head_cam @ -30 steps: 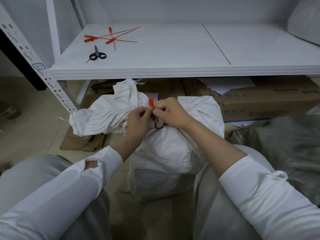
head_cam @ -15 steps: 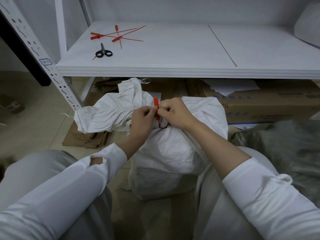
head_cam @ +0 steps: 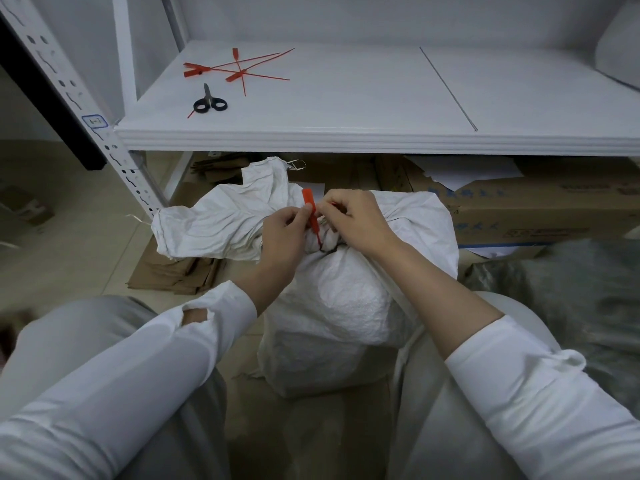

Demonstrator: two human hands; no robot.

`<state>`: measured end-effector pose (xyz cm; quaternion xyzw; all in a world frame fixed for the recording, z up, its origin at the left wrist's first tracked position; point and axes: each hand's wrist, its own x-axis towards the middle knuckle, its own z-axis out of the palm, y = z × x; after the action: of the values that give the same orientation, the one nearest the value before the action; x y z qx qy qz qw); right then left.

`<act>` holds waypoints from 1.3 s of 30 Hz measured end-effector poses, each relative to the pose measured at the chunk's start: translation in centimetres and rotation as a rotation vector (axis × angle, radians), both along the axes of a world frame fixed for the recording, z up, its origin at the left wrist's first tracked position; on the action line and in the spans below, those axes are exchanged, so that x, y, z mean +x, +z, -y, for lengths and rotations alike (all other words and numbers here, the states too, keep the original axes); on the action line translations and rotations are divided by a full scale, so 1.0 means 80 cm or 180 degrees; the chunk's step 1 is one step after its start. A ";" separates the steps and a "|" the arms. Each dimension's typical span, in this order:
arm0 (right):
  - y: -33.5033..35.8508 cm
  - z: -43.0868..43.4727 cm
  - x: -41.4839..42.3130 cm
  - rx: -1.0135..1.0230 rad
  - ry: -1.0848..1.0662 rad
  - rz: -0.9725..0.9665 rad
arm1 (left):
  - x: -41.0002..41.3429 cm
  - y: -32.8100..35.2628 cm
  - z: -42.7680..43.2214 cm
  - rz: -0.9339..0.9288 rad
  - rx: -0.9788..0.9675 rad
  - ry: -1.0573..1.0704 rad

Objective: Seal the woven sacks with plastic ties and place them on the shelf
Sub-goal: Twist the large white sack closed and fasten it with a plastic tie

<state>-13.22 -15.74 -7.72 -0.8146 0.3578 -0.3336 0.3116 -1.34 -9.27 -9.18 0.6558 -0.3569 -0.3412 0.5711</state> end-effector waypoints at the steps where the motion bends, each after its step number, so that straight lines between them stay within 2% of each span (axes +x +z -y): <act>1: -0.001 -0.001 0.001 -0.0008 -0.0033 0.0005 | 0.001 -0.001 0.001 -0.0009 0.0002 0.0025; 7: 0.000 -0.005 -0.002 0.0311 -0.0143 0.0380 | 0.008 -0.001 0.004 -0.0064 -0.0033 0.0056; 10: -0.001 -0.005 -0.004 0.0274 -0.0239 0.0537 | 0.012 0.001 0.006 -0.0095 -0.0049 0.0103; 22: -0.009 -0.001 -0.001 0.0147 -0.0124 0.0226 | 0.014 0.002 0.007 -0.0328 -0.0113 0.0042; 39: -0.008 -0.002 0.003 -0.0150 -0.0052 -0.0093 | 0.014 -0.001 0.002 -0.0326 -0.0283 -0.0108</act>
<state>-13.00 -15.55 -8.35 -0.8235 0.3610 -0.3326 0.2843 -0.21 -9.44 -9.27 0.6053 -0.3531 -0.3677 0.6113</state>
